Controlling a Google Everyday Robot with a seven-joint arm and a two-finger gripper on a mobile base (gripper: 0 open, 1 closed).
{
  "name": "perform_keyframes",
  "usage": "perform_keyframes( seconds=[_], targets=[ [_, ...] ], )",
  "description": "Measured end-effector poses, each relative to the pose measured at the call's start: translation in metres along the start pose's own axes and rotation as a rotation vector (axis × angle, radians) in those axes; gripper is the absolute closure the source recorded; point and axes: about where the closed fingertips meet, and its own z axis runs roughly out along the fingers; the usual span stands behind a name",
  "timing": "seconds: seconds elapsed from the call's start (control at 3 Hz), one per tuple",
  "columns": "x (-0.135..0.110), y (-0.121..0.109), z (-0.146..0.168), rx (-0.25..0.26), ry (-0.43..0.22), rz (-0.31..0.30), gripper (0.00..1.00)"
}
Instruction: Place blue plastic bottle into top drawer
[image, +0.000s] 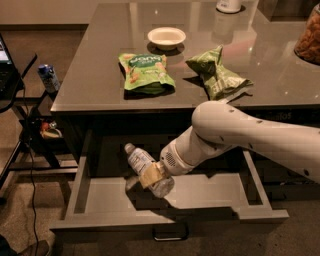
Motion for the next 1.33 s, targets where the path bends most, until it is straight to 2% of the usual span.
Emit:
perform_keyframes(
  seconds=[0.67,1.33],
  targets=[
    [0.005,-0.030,0.028,-0.034,0.003,0.020,1.00],
    [0.011,-0.047,0.051,-0.075,0.006,0.036,1.00]
  ],
)
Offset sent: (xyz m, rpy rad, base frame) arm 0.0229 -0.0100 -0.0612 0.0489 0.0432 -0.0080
